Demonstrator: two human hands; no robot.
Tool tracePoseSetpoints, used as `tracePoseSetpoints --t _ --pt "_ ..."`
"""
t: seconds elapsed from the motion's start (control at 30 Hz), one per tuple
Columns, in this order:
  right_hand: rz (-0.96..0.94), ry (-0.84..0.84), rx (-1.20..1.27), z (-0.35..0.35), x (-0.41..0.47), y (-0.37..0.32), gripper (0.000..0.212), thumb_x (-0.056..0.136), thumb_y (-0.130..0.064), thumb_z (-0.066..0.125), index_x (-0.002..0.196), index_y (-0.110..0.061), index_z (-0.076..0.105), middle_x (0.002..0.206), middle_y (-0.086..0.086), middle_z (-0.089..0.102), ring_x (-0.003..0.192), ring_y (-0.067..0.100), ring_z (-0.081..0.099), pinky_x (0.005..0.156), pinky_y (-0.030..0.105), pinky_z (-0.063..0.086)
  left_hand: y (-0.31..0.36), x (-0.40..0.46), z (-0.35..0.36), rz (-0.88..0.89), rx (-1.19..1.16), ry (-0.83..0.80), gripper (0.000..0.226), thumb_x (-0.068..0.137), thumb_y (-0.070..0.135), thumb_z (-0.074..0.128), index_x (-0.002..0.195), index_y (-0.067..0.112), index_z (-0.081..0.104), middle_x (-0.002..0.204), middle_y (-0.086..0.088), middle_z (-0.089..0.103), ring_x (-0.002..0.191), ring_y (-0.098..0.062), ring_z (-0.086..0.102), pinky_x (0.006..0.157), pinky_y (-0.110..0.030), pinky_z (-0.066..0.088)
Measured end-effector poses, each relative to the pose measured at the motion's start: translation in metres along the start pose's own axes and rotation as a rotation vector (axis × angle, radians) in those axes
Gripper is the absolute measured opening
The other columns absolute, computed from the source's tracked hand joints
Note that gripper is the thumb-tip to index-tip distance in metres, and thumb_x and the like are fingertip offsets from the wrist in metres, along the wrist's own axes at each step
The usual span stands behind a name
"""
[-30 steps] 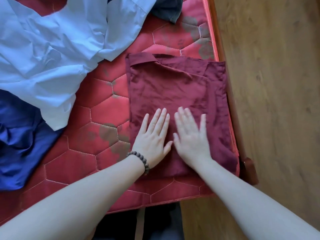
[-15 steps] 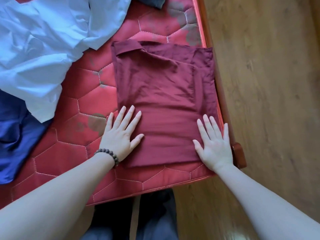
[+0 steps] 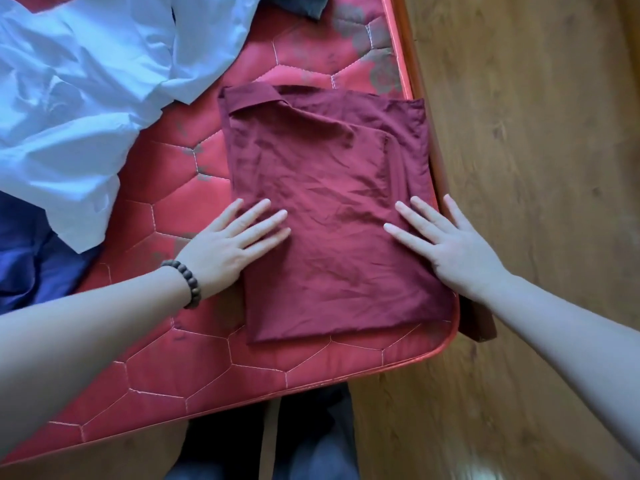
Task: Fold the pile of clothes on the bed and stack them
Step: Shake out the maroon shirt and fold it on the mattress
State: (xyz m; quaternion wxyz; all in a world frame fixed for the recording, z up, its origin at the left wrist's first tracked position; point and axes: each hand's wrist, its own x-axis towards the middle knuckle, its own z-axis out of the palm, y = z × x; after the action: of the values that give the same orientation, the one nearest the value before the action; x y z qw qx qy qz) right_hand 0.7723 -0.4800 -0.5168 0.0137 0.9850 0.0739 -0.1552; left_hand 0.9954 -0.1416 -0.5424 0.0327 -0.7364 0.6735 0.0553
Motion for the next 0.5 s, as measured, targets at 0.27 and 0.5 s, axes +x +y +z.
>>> tracePoseSetpoints --t 0.27,0.5 --pt "0.192 -0.084 0.753 -0.024 0.016 -0.005 0.053 0.084 -0.004 0.039 0.125 -0.029 0.063 0.142 -0.013 0.047 0.140 0.010 0.032 0.118 0.042 0.020 -0.006 0.012 -0.024 -0.265 -0.789 0.010 0.052 0.068 0.009 0.039 0.111 0.015 0.068 0.111 -0.005 0.070 0.105 -0.021 0.064 0.096 -0.041 0.047" --pt "0.900 -0.005 1.074 -0.039 0.073 -0.014 0.039 0.098 -0.036 0.051 0.080 -0.003 0.061 0.084 0.008 0.060 0.081 0.026 0.054 0.068 0.032 0.034 -0.023 0.036 -0.031 -1.180 -1.345 0.024 0.042 0.092 0.051 0.050 0.080 0.013 0.065 0.075 0.006 0.065 0.067 -0.014 0.057 0.064 -0.028 0.042"
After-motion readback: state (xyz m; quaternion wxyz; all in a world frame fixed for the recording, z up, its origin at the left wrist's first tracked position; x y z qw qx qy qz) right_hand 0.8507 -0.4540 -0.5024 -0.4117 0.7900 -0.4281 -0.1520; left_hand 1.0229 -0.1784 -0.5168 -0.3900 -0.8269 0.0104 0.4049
